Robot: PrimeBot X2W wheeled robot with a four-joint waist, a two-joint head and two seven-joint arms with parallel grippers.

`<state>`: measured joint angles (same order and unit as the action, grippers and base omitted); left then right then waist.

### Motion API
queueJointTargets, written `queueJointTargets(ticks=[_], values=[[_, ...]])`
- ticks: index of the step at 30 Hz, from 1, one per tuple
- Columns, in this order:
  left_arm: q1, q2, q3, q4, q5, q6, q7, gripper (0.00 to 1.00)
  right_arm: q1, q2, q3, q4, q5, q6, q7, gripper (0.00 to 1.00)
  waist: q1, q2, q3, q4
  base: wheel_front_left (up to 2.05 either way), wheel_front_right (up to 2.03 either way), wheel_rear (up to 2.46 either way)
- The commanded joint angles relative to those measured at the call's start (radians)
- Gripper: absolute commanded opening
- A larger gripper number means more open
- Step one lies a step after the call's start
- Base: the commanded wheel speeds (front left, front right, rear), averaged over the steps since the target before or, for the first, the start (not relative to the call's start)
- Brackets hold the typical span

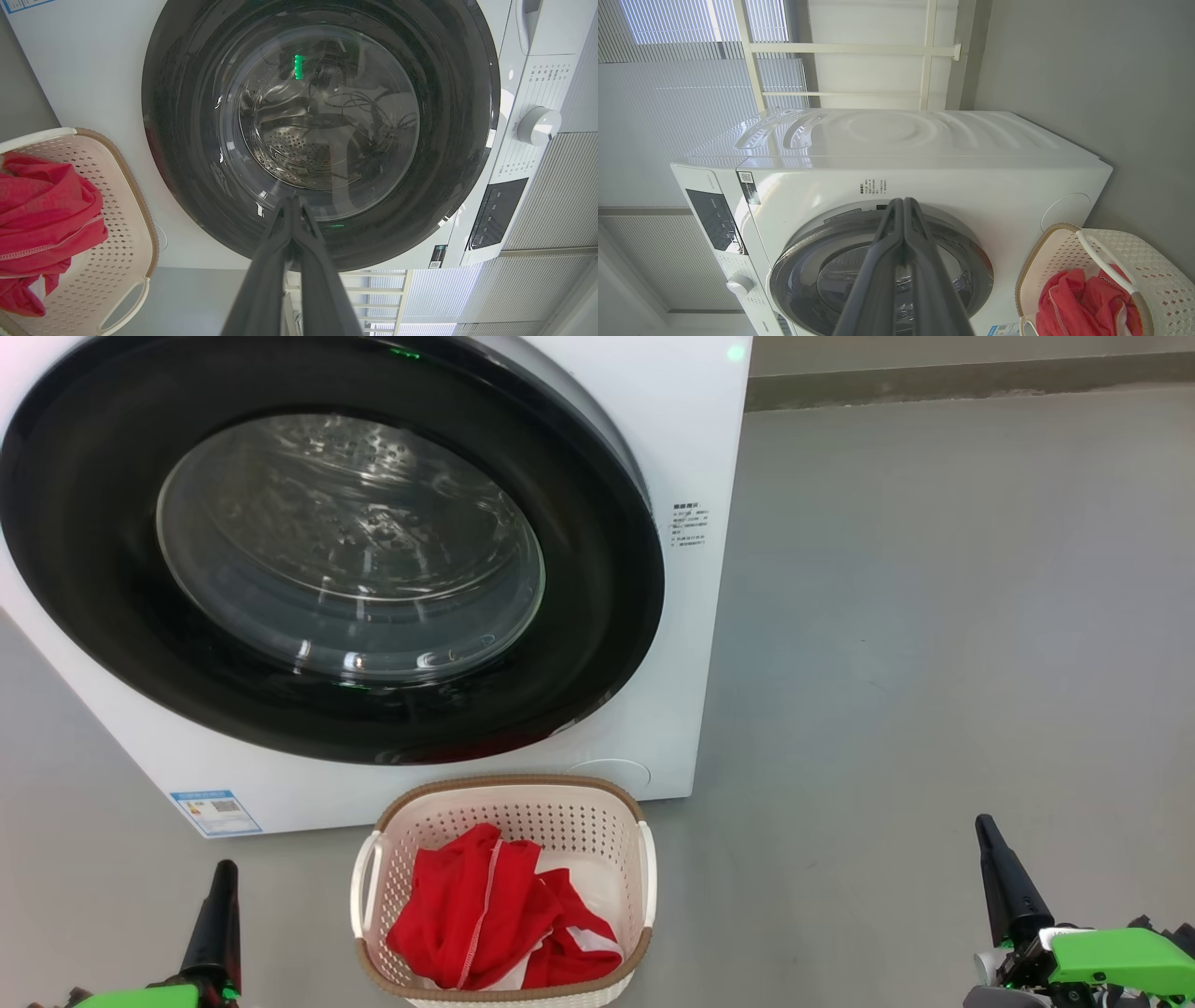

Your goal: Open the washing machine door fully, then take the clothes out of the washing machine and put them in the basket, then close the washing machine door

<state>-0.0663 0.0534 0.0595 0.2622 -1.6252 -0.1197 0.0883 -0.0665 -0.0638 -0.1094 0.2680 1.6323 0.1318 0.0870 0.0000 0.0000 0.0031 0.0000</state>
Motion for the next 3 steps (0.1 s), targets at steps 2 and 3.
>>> queueJointTargets(ticks=[2, 3], values=[[-0.04, 0.011, 0.035, -0.018, 0.001, -0.011, 0.009, 0.0, -0.039, -0.004, 0.02, -0.025, -0.004, -0.001, 0.007, 0.0, 0.0, 0.0, 0.0, 0.0, 0.0, 0.0, 0.0], [-0.04, 0.011, 0.035, -0.018, 0.001, -0.011, 0.01, 0.0, -0.039, -0.004, 0.019, -0.025, -0.004, -0.001, 0.007, 0.0, 0.0, 0.0, 0.0, 0.0, 0.0, 0.0, 0.0]])
